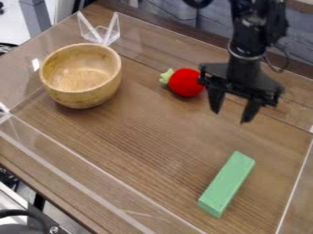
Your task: Remove the green stick from the brown bowl and put it on the table
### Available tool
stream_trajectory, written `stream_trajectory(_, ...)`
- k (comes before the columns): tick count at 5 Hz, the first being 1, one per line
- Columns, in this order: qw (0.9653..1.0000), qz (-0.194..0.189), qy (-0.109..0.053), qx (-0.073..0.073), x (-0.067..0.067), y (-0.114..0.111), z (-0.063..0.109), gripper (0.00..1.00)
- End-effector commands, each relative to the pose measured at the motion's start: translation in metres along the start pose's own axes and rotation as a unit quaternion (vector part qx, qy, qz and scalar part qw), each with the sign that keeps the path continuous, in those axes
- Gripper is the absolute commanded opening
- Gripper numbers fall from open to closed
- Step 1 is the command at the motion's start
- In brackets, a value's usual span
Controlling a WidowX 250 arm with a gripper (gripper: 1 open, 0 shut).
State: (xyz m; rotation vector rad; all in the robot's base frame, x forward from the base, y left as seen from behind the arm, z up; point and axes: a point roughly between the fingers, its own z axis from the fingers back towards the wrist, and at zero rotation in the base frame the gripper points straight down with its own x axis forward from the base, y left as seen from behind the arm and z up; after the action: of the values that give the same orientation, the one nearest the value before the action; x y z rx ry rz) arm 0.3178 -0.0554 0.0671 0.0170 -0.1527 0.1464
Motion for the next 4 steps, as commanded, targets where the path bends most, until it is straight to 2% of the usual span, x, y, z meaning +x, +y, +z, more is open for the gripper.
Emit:
stream_trajectory(1,0.9994,0.012,-0.034,-0.004,0.022,0.005,0.012,0.00)
stream_trajectory(2,0.9989,0.026,-0.039,-0.006,0.036,-0.002,0.014,1.00)
stream_trajectory(3,0.9985,0.039,-0.039,-0.008,0.047,-0.010,0.016,1.00)
stream_trajectory(4,0.9973,0.058,-0.046,-0.007,0.046,0.003,0.026,1.00)
